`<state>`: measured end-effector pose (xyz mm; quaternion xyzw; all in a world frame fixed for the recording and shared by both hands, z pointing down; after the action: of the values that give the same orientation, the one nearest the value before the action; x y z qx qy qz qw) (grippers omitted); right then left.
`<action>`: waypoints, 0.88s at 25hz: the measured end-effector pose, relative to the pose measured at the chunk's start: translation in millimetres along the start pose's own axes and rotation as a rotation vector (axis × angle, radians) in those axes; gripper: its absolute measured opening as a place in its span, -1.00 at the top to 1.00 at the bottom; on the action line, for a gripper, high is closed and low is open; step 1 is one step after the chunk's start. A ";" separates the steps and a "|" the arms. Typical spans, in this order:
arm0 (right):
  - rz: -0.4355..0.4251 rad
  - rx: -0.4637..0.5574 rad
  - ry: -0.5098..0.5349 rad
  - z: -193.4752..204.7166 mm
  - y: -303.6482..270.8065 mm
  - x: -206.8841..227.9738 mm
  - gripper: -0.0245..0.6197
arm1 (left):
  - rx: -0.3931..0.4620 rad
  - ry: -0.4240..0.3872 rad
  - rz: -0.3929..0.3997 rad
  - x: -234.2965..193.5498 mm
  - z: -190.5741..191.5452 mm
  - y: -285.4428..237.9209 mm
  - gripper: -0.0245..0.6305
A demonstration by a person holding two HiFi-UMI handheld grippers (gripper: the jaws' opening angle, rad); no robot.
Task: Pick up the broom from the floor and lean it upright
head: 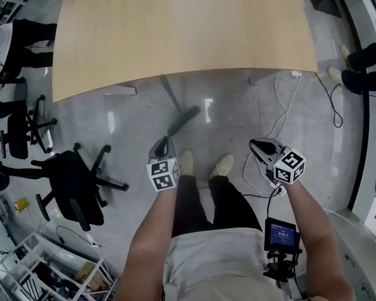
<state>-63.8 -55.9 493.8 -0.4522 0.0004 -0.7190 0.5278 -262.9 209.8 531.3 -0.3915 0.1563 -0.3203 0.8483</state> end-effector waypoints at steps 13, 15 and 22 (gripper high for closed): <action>0.112 0.131 -0.015 -40.3 86.4 -10.3 0.87 | 0.211 0.048 0.204 -14.6 -65.0 115.4 0.87; 0.137 0.172 -0.029 -45.5 90.5 -23.4 0.87 | 0.201 0.024 0.241 -23.7 -65.7 127.9 0.87; 0.103 0.268 0.124 -71.7 73.6 -116.2 0.87 | 0.306 -0.020 0.309 -56.4 -70.6 183.3 0.87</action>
<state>-50.7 -34.5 340.7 -0.3318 -0.0399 -0.7111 0.6186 -264.3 296.9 346.5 -0.2328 0.1558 -0.2026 0.9383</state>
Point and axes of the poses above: the fingertips, and each gripper's own axes: y backward along the fingers, x to its right, z out of its underside, the point moved 4 cm from there along y, backward along the fingers, and after that the axes turned 9 degrees about -y, right-handed, at the moved point
